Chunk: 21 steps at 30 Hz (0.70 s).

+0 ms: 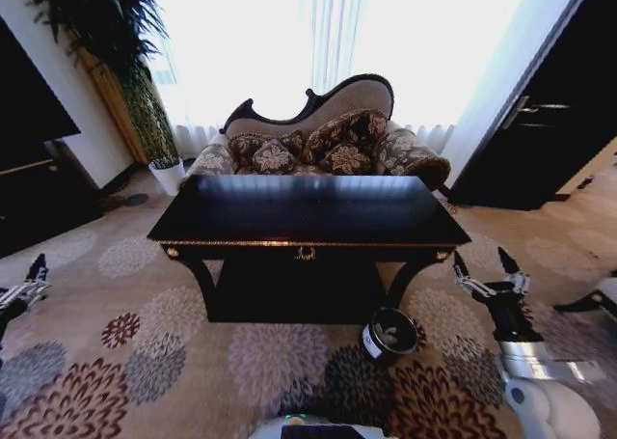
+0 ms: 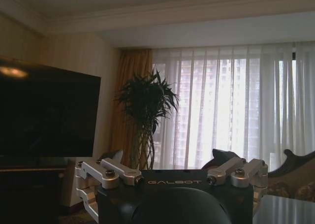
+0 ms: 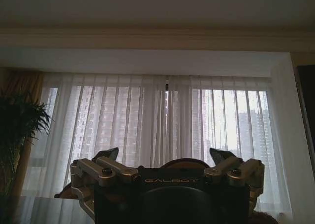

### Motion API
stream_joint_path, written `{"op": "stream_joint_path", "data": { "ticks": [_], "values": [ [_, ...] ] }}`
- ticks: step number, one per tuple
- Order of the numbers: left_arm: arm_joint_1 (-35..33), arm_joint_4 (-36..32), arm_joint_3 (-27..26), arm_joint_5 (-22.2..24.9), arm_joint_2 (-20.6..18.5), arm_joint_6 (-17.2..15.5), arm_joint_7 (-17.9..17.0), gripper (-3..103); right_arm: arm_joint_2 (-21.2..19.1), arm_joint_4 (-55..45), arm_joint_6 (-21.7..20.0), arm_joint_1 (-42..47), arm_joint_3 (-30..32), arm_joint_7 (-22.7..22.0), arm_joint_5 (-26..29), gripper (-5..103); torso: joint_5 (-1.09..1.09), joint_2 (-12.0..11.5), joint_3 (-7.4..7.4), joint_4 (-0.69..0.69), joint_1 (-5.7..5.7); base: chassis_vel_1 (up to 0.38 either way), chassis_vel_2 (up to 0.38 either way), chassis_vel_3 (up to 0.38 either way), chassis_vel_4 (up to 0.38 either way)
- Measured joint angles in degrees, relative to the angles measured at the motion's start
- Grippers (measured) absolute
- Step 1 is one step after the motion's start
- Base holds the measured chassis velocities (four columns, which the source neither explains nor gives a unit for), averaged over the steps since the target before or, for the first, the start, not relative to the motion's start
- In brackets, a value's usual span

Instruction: Move to the front of the table and place the trash on the table into the trash bin.

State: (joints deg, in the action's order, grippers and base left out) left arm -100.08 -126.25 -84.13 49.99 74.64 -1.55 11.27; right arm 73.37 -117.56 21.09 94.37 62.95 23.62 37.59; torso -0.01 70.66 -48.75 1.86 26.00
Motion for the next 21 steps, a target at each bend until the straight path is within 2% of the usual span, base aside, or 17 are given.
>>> {"op": "stream_joint_path", "data": {
  "ticks": [21],
  "values": [
    [0.1, 1.2, 0.9, -0.9, -0.5, 0.8, 1.3, 100, -0.5, 0.5, -0.4, -0.2, 0.3, -0.2, 0.2, 100, -0.01, 0.0, -0.01, -0.01, 0.01, 0.339, -0.347, -0.343, 0.33]
  ]
}}
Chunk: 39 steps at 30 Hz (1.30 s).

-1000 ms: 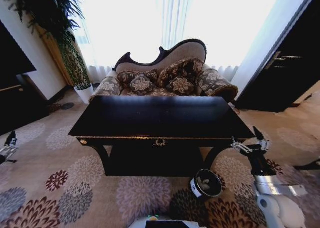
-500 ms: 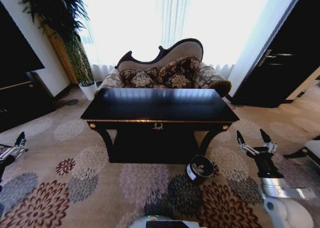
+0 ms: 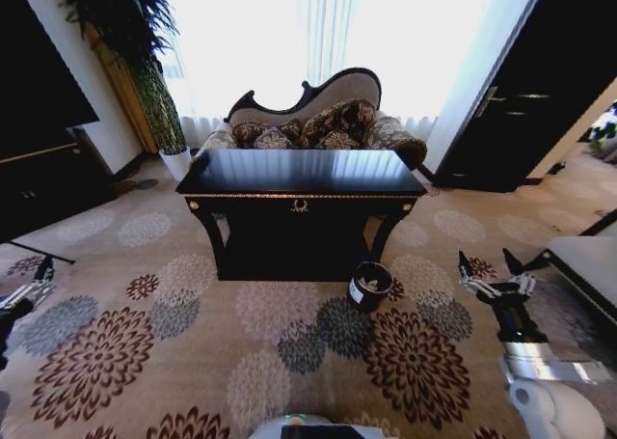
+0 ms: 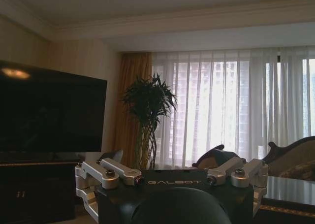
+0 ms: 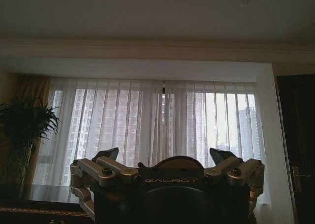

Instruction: Move to the front of the table and place the trash on the table into the trash bin.

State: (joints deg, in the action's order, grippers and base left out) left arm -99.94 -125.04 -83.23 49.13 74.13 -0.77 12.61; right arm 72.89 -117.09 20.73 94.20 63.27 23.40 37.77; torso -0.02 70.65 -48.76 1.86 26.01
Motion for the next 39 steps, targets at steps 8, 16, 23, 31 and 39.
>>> {"op": "stream_joint_path", "data": {
  "ticks": [8, 16, 23, 31, 39],
  "values": [
    [0.5, 0.5, 1.1, -0.9, 0.1, 0.5, 0.4, 100, 0.0, 1.1, 0.3, -0.4, 0.0, 0.3, -0.4, 100, 0.01, 0.0, -0.01, 0.0, 0.03, 0.119, -0.105, -0.125, 0.125],
    [0.9, 1.2, 1.6, -1.4, 0.1, 0.7, 0.5, 100, 0.1, 1.3, 0.2, -0.8, -0.1, 0.8, -0.5, 100, 0.01, 0.0, -0.02, 0.0, 0.05, -0.033, 0.027, 0.024, -0.047],
    [1.0, 1.5, 1.7, -1.7, 0.1, 0.8, 0.5, 100, 0.2, 1.4, 0.2, -0.9, -0.3, 1.0, -0.7, 100, 0.01, 0.0, 0.01, 0.0, -0.02, 0.008, -0.006, -0.009, 0.007],
    [0.9, 1.4, 1.7, -1.8, 0.2, 0.9, 0.5, 100, 0.2, 1.5, 0.3, -0.9, -0.3, 1.4, -0.8, 100, 0.01, 0.0, 0.0, 0.0, 0.03, 0.051, -0.054, -0.055, 0.059],
    [0.5, 1.1, 1.6, -1.9, 0.5, 1.1, 0.6, 100, 0.1, 2.0, 0.9, -0.8, -0.1, 1.5, -0.4, 100, 0.01, 0.0, 0.03, 0.02, -0.08, 0.192, -0.19, -0.212, 0.196]
  ]
}}
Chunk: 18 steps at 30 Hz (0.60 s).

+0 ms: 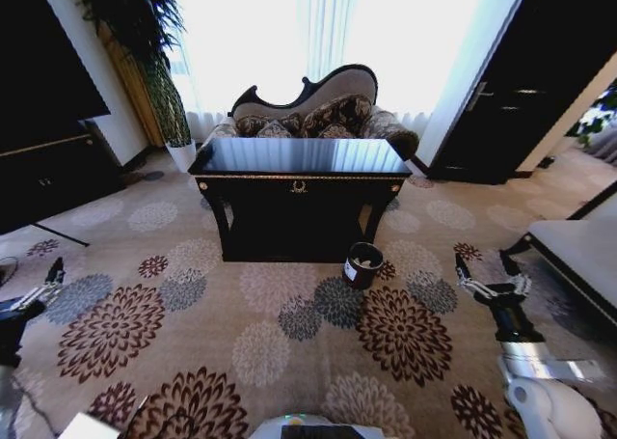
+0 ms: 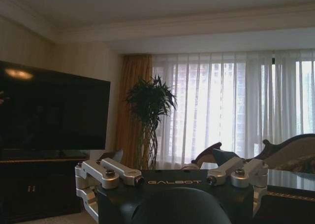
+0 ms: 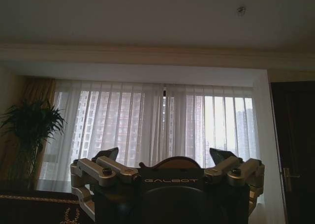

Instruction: Move to the front of the table and place the trash on the table into the trash bin.

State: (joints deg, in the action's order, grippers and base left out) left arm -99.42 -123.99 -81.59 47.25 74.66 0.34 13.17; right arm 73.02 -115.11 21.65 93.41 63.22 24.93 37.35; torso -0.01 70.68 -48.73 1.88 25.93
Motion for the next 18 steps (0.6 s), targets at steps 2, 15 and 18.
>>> {"op": "stream_joint_path", "data": {
  "ticks": [2, 15, 18],
  "values": [
    [-0.1, -0.2, -0.1, 0.0, 0.0, 0.0, 0.0, 100, 0.0, 0.2, 0.1, 0.0, 0.1, 0.0, 0.1, 100, 0.01, 0.0, 0.02, -0.02, -0.04, 0.189, -0.176, -0.198, 0.162],
    [-0.3, -0.6, -0.1, 0.0, 0.2, 0.2, 0.1, 100, 0.1, 0.3, 0.4, 0.3, 0.2, 0.2, 0.2, 100, 0.0, -0.1, -0.05, -0.02, 0.13, -0.012, 0.007, 0.005, -0.001],
    [-0.3, -0.6, 0.0, -0.1, 0.3, 0.3, 0.1, 100, 0.3, 0.3, 0.8, 0.5, 0.2, 0.6, 0.6, 100, 0.0, 0.0, 0.0, -0.02, 0.02, 0.0, 0.0, 0.0, 0.0]
  ]
}}
